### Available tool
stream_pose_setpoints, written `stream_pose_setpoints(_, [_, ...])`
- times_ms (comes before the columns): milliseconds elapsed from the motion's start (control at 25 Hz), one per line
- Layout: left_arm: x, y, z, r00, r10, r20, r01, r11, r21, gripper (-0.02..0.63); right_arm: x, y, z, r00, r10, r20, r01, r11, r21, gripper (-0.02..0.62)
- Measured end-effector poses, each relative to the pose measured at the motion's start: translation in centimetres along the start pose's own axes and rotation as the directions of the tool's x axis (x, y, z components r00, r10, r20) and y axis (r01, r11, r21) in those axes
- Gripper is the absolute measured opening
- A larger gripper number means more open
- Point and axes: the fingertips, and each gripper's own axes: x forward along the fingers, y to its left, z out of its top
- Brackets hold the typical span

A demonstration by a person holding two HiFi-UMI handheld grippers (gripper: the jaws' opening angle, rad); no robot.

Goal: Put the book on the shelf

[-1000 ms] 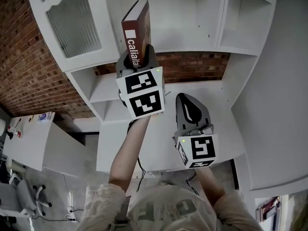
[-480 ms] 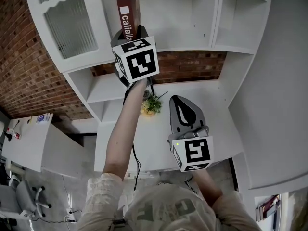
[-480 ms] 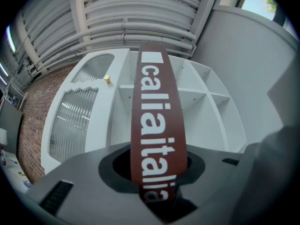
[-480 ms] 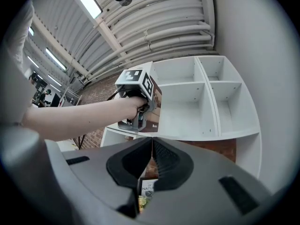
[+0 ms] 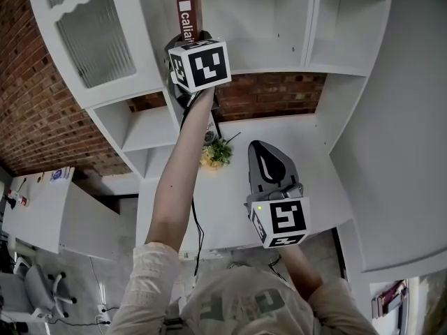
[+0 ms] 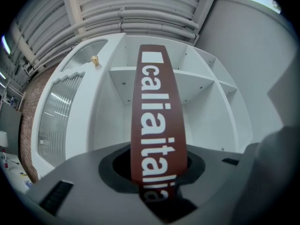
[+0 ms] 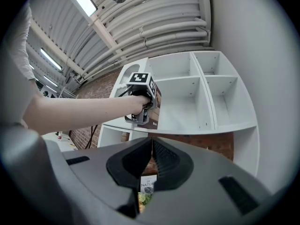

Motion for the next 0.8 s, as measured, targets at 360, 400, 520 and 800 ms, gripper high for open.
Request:
stream_pose_setpoints(360, [4.5,-0.1,-0.7,0.999,0.001,-0.042,-0.002,1.000,-0.007,0.155,0.7,-1.1,1.0,0.999,-0.028,0.031,0.029,1.000,-0.011,0.017])
stream_pose_setpoints(400, [5.0,-0.1,-0.8,0.999,-0.002,-0.044,0.001,1.000,-0.014,0.155,0.9,-1.2,1.0,0.999,-0.032,0.033,0.032,0.999,-0.018,0.017])
stream_pose_setpoints(520, [6.6,0.0,-1.1,0.999,-0.006,-0.044,0.005,1.000,-0.027,0.155,1.6,-1.5,0.2,0.999,-0.037,0.023,0.037,0.999,-0.014,0.017])
stream_pose_setpoints(800, [10.4,0.1,-1.6,0.999,0.002,-0.048,-0.003,0.999,-0.032,0.155,3.3,-2.9,-0.9,0.998,-0.065,0.012,0.065,0.998,0.004,0.017])
